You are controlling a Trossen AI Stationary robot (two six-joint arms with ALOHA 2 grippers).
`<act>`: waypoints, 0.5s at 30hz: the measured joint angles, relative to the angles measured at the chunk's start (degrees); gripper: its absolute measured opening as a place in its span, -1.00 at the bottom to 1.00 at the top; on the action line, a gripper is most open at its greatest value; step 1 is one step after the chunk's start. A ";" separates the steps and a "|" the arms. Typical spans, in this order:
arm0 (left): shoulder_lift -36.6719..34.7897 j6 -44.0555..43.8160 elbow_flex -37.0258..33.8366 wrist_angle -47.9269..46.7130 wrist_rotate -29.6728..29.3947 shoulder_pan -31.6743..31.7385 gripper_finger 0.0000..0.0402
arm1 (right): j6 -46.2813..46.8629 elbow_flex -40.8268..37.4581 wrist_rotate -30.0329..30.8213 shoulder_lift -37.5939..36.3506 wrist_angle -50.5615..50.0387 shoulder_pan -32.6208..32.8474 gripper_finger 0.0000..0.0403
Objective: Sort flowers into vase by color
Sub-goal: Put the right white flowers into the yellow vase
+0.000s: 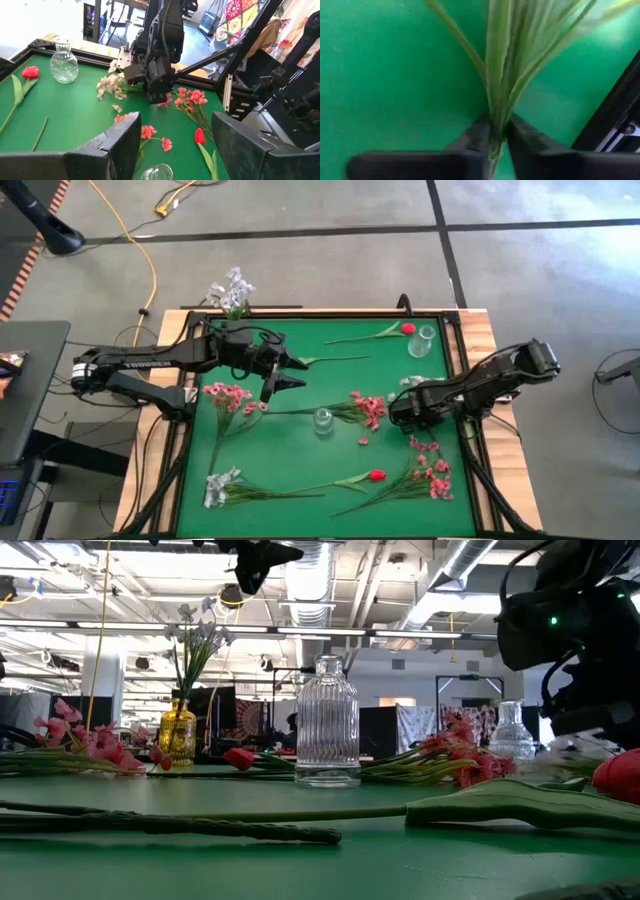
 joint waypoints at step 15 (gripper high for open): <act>0.00 -0.57 -0.02 -0.10 0.02 0.00 0.14 | -6.59 17.23 27.90 -8.08 -1.28 -6.81 -0.78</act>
